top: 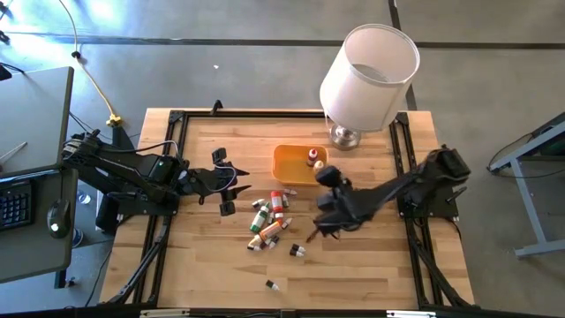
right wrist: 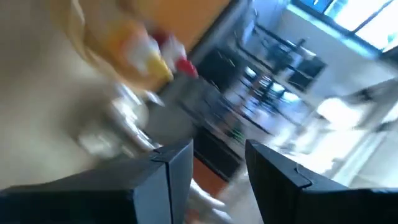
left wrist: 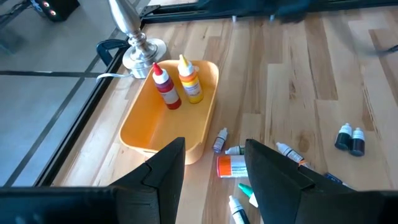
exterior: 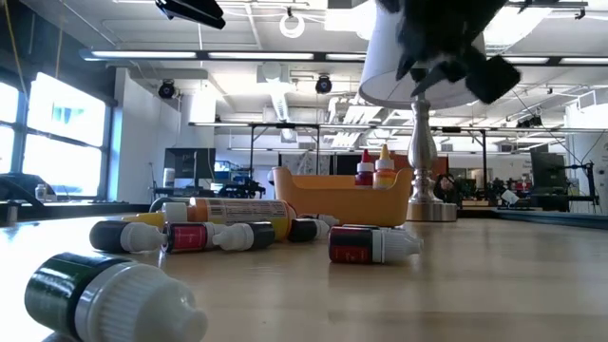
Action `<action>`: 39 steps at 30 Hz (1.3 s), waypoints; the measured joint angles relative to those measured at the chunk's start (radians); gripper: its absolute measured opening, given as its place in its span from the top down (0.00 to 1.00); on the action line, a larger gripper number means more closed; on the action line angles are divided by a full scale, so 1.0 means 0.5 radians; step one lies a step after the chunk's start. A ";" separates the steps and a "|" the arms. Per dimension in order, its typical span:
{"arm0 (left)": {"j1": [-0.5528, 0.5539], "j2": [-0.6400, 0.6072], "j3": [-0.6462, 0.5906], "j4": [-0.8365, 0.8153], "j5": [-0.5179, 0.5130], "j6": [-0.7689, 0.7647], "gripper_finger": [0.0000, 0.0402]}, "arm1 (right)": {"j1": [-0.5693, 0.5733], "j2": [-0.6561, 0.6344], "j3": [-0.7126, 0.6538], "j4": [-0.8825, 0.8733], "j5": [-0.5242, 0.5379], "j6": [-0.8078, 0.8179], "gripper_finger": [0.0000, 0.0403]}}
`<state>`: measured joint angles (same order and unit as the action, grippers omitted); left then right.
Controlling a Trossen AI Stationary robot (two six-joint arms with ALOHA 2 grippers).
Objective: Pick & Place food coloring
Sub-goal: Put the large green food coloring bottle into the yellow container
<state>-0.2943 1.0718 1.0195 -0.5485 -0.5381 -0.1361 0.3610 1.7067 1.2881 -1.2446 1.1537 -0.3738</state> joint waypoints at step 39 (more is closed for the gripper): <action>0.026 -0.001 0.000 0.003 0.127 -0.001 0.59 | -0.242 -0.174 -1.062 3.288 -2.054 0.590 0.66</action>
<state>-0.2815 1.0714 1.0195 -0.5472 -0.4746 -0.1364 0.2401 1.6196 0.7569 0.3994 0.1266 -0.0788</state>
